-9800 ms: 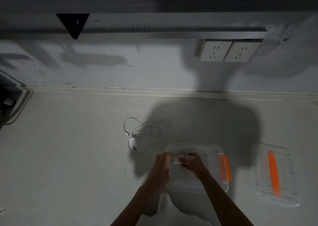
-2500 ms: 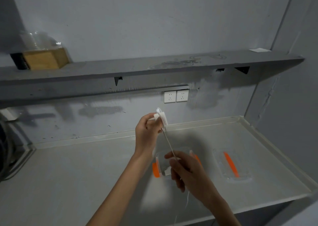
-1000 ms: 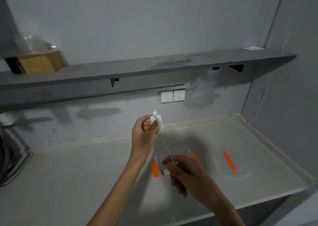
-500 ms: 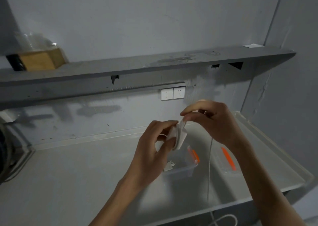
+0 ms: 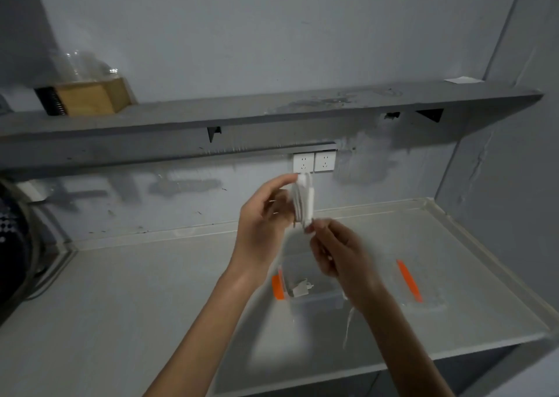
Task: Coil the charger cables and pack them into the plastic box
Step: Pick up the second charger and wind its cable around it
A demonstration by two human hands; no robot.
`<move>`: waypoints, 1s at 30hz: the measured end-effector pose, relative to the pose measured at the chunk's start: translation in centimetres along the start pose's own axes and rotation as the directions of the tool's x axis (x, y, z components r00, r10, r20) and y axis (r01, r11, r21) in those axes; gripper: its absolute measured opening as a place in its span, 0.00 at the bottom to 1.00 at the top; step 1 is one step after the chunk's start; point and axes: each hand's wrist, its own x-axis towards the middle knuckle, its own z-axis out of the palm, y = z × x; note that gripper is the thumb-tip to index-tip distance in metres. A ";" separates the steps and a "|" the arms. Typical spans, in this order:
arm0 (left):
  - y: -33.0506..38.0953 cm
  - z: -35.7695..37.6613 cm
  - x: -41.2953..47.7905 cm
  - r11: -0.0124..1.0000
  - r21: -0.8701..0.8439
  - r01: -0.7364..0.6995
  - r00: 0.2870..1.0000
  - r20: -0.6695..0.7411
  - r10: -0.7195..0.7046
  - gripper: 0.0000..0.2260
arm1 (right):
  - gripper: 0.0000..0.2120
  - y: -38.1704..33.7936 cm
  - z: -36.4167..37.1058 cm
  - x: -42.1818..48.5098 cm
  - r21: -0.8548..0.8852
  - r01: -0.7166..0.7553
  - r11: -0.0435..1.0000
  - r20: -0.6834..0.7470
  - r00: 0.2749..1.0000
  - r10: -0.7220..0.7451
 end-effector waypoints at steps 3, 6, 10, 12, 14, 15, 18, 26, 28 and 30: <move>-1.5 -0.2 2.4 0.982 -0.175 0.067 0.976 -0.192 -0.101 0.16 | 0.11 2.4 1.0 -2.9 -0.053 -0.068 0.996 0.021 0.997 0.069; -4.4 -1.0 3.7 0.995 0.101 0.019 0.960 -0.281 0.011 0.15 | 0.09 1.6 1.2 -4.9 -0.307 -0.024 0.951 0.103 0.993 0.058; -7.5 -1.2 1.5 0.922 0.378 -0.087 0.983 -0.118 0.141 0.12 | 0.08 -4.0 -0.5 -4.0 -0.767 0.294 0.570 0.164 0.949 -0.269; -7.8 -0.6 0.0 0.890 0.432 -0.146 0.985 -0.017 0.170 0.18 | 0.11 -6.7 -1.6 -2.7 -0.836 0.356 0.417 0.202 0.907 -0.369; -6.9 0.2 -1.3 0.851 0.490 -0.188 0.982 0.082 0.169 0.19 | 0.11 -8.5 -2.4 -1.3 -0.847 0.410 0.339 0.245 0.866 -0.436; -6.0 0.6 -1.9 0.853 0.481 -0.204 0.978 0.133 0.158 0.19 | 0.10 -9.2 -2.9 -0.8 -0.843 0.429 0.325 0.254 0.849 -0.463; -3.3 0.8 -3.2 0.914 0.336 -0.227 0.956 0.256 0.143 0.16 | 0.06 -10.4 -4.2 1.1 -0.835 0.451 0.316 0.252 0.823 -0.509; -0.9 0.7 -1.5 0.996 0.090 -0.018 0.995 0.101 0.009 0.14 | 0.12 -2.9 -2.2 2.2 -0.220 0.130 0.967 0.101 0.989 -0.110; -1.5 1.1 -0.5 0.998 -0.016 0.065 0.998 -0.014 -0.065 0.12 | 0.12 -0.8 -0.6 0.7 -0.129 0.017 0.992 0.027 1.000 -0.013; -2.1 1.4 0.7 0.974 -0.182 0.137 0.981 -0.112 -0.159 0.12 | 0.12 0.9 0.8 -0.6 -0.126 -0.035 0.991 -0.023 0.999 0.032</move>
